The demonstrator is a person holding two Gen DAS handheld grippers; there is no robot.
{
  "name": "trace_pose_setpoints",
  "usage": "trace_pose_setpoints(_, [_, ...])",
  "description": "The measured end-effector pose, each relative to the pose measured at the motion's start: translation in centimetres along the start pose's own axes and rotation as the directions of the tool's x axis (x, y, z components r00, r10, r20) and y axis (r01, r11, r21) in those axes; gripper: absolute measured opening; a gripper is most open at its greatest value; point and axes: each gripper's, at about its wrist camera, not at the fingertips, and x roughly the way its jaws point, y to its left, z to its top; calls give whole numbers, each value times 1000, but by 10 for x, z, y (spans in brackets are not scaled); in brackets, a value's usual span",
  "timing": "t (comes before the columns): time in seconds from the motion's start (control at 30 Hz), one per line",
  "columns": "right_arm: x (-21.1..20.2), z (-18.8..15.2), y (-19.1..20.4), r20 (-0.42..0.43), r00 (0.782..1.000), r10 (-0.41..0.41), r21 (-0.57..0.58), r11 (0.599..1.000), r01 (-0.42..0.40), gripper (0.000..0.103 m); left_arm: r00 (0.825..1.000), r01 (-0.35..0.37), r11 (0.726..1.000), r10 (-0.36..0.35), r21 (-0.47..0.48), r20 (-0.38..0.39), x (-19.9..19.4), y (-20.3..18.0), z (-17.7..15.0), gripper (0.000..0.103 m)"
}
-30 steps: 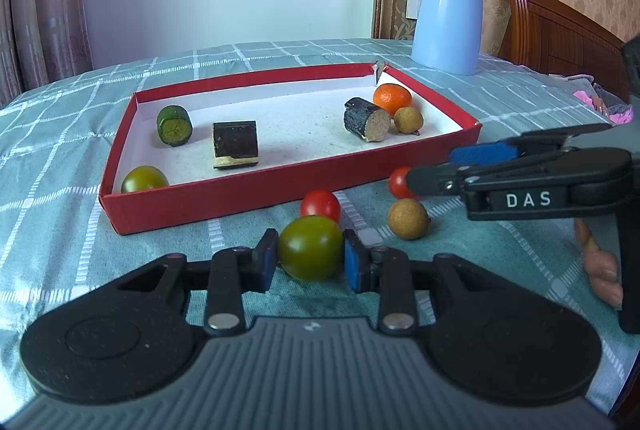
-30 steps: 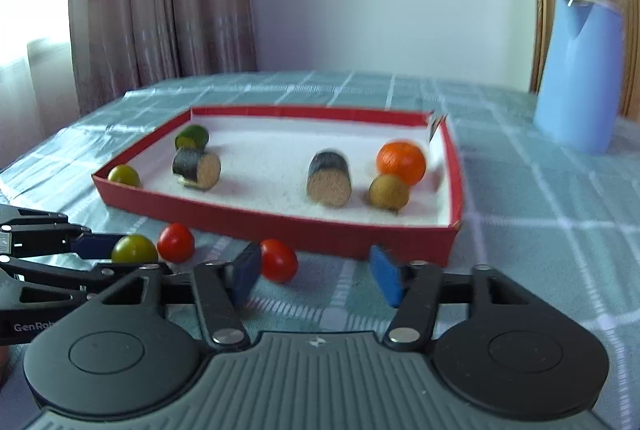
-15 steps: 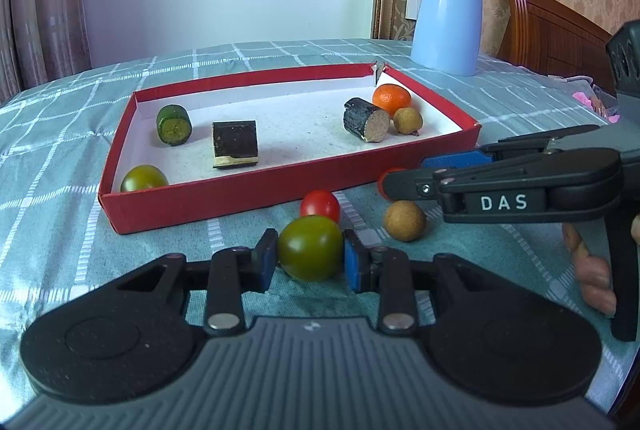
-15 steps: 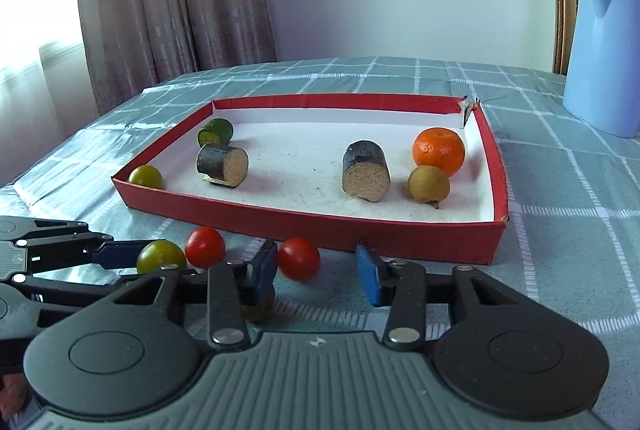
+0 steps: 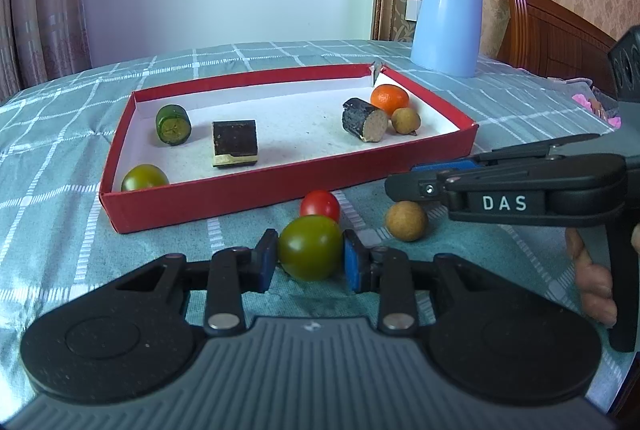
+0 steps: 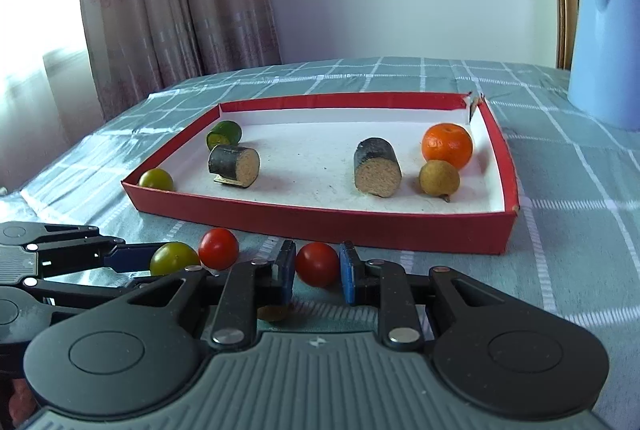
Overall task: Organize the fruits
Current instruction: 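Grasp the red cherry tomato with the right tool while the left holds the tomato, then lower the green tomato into the tray with the left tool while the right carries the cherry tomato in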
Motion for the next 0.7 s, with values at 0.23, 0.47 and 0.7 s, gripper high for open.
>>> trace_pose_setpoints(0.23, [-13,-2,-1,79,997,-19,4,1000,19,23,999,-7,1000,9,-29,42,-7,5,0,30])
trace_pose_setpoints(0.47, [-15,0,-2,91,996,-24,7,1000,23,23,998,-5,1000,7,-28,55,-9,5,0,30])
trace_pose_setpoints(0.7, [-23,1,1,139,990,-14,-4,1000,15,23,992,-31,998,36,-47,124,-22,7,-1,30])
